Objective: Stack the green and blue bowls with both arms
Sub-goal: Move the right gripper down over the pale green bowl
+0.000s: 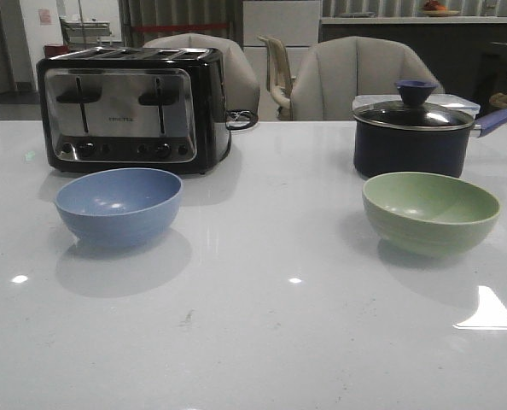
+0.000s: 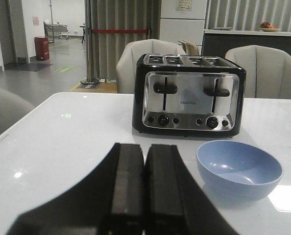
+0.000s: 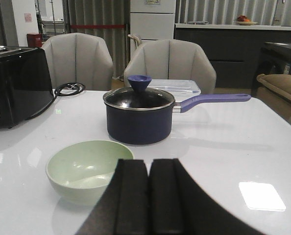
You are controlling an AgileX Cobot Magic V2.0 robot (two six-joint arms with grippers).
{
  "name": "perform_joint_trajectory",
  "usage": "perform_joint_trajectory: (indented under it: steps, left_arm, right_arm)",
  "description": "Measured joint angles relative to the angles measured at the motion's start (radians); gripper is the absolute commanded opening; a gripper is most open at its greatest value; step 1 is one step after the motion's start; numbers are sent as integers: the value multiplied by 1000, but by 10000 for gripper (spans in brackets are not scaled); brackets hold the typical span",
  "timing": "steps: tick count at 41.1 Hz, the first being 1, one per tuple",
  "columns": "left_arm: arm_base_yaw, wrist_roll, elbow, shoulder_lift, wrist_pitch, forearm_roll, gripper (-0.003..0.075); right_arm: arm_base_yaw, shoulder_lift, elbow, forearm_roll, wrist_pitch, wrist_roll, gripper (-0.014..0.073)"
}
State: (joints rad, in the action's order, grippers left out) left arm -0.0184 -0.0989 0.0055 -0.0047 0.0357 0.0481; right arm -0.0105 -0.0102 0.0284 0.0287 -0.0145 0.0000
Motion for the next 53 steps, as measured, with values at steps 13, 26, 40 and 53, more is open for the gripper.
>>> perform_joint_trajectory:
  steps: [13, 26, 40, 53]
  left_arm:
    - [0, 0, 0, 0, 0, 0, 102]
    - [0, 0, 0, 0, -2, 0, 102]
    - [0, 0, -39, 0, -74, 0, 102]
    - [0, 0, -436, 57, 173, 0, 102]
  right_arm:
    - [0, 0, 0, 0, 0, 0, 34]
    - [0, 0, 0, 0, 0, 0, 34]
    - [0, 0, -75, 0, -58, 0, 34]
    - [0, 105, -477, 0, -342, 0, 34]
